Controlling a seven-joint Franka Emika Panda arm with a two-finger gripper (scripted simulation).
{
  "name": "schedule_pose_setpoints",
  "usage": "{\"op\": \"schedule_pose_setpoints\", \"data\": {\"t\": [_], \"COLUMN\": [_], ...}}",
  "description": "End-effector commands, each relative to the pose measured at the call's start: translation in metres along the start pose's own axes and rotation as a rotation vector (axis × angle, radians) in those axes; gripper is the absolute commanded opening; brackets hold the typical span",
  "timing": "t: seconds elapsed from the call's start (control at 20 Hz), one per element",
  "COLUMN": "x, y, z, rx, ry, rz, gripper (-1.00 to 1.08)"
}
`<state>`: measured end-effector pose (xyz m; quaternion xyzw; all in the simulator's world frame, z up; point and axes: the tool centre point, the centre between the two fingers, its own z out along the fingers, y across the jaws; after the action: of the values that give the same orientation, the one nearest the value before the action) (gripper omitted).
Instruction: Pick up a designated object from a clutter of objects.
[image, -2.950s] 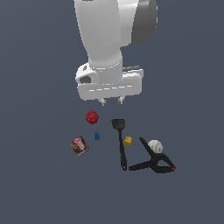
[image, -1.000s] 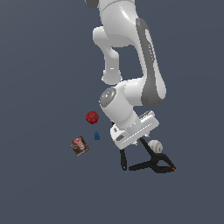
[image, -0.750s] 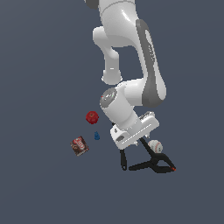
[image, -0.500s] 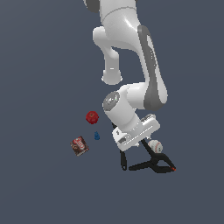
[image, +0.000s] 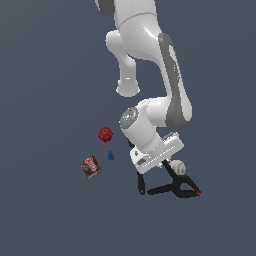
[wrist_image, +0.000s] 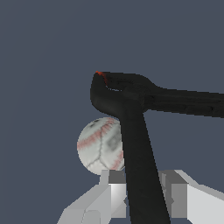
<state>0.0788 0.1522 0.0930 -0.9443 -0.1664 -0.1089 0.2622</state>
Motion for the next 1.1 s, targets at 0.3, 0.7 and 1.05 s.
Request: {"op": "schedule_pose_setpoints", "data": {"t": [0.3,0.7,1.05], "x": [0.0,-0.004,-0.012], "y": [0.0,0.003,0.009], "z": [-0.001,-0.028,-0.083], "rx": [0.0,0.0,0.0], "ry": [0.001,0.001,0.001], "rz": [0.0,0.001,0.001], "gripper": [-1.0,-1.0,-1.0]}}
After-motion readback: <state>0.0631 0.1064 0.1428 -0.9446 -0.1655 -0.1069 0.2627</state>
